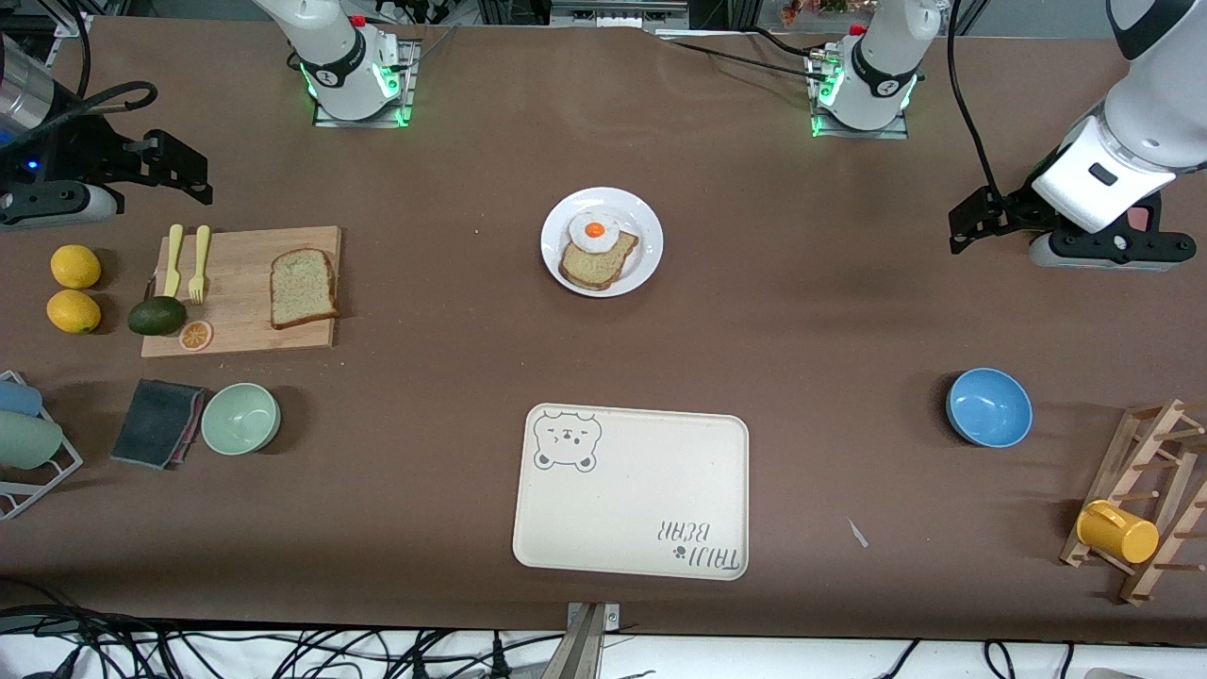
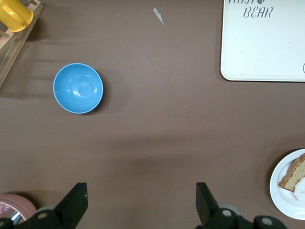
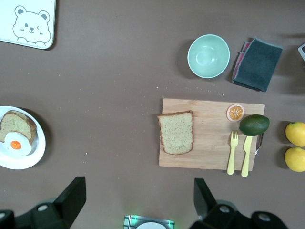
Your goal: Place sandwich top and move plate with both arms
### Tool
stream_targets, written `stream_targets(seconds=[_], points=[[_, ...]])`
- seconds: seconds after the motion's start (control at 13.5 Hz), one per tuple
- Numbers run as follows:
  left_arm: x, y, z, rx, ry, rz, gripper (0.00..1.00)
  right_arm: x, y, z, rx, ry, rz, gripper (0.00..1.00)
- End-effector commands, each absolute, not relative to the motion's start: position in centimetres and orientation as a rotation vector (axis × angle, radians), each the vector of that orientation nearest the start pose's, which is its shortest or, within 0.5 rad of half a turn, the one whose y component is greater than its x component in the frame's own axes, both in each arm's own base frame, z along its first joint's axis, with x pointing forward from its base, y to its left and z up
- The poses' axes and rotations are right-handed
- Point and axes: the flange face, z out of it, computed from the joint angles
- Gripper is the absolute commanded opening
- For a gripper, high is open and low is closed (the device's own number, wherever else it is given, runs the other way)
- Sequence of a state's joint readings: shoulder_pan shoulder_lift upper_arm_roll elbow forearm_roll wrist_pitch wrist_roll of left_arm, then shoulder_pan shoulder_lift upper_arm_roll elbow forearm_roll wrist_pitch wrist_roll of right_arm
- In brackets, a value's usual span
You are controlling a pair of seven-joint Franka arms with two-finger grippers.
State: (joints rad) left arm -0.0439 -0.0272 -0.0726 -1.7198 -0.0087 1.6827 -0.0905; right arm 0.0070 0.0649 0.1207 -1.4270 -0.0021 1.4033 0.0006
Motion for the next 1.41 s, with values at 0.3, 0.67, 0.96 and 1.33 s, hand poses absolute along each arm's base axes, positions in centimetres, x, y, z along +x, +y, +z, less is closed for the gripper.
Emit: stream_targets(seconds=[0.3, 0.67, 0.96, 1.33], points=[[55.11, -6.17, 58.39, -3.132, 0.066, 0.023, 1.00, 55.36, 7.13, 64.71, -3.138, -0.191, 0.144, 1.00], [55.13, -6.08, 58.47, -3.132, 0.063, 0.021, 1.00, 55.41, 6.88, 64.72, -3.138, -0.186, 0.141, 1.00], [55.13, -6.08, 58.47, -3.132, 0.063, 0.021, 1.00, 55.33, 6.63, 64.88, -3.138, -0.194, 0.139, 1.00], [55.13, -6.08, 58.47, -3.132, 0.063, 0.021, 1.00, 55.18, 7.26, 64.63, -3.137, -0.217, 0.156, 1.00]])
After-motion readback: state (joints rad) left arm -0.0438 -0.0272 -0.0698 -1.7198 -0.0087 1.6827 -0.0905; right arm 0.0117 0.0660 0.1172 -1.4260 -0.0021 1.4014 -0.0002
